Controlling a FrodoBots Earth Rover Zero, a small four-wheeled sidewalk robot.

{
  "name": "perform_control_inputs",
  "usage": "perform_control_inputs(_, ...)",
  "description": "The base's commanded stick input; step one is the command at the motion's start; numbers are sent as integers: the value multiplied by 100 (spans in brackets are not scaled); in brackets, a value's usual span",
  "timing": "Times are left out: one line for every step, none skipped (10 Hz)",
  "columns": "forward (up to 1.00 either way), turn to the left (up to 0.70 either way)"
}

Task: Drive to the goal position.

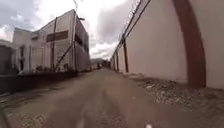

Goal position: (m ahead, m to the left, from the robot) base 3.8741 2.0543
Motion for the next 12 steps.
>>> perform_control_inputs(60,15)
perform_control_inputs(60,15)
perform_control_inputs(60,15)
perform_control_inputs(60,15)
perform_control_inputs(60,15)
perform_control_inputs(60,15)
perform_control_inputs(60,15)
perform_control_inputs(60,15)
perform_control_inputs(60,15)
perform_control_inputs(60,15)
perform_control_inputs(60,15)
perform_control_inputs(60,15)
